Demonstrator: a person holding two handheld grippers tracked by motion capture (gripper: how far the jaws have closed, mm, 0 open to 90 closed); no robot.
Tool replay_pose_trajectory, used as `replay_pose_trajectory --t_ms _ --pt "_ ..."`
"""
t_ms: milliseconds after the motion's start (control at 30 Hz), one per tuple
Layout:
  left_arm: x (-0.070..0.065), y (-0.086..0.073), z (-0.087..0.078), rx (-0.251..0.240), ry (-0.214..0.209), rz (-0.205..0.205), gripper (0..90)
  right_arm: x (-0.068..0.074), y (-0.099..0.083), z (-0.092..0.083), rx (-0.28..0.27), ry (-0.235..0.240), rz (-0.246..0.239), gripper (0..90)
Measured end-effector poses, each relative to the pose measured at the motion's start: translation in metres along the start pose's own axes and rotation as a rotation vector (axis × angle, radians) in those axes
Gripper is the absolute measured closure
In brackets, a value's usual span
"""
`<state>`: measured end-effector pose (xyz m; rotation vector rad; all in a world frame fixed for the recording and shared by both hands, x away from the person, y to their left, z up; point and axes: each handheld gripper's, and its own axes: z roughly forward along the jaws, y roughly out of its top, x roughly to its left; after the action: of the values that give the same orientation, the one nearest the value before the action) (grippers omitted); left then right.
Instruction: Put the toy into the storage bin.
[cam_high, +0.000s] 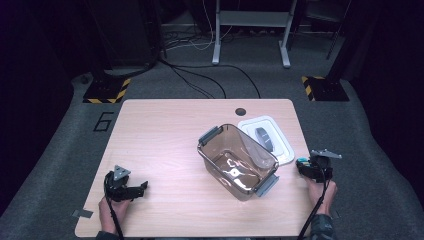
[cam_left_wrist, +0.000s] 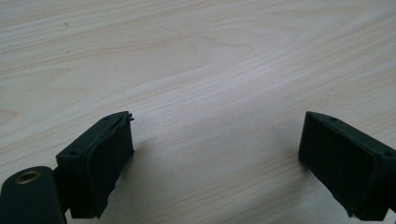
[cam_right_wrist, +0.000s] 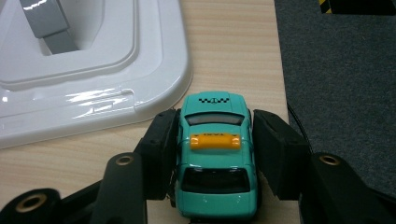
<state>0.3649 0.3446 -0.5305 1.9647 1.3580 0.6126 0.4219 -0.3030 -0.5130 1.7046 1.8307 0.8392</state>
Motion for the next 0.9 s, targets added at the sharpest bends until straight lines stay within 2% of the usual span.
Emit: replay_pose_trajectory --t_ms 500,900 --pt "0.0 0.0 0.0 0.0 0.0 -0.001 9.6 0.002 0.0017 -0.003 -0.018 -0.008 -0.014 52.4" --pt "0.0001 0.0 0.0 0.001 -0.002 -0.001 9.6 0.0002 -0.0006 0.0 0.01 0.009 0.009 49.3"
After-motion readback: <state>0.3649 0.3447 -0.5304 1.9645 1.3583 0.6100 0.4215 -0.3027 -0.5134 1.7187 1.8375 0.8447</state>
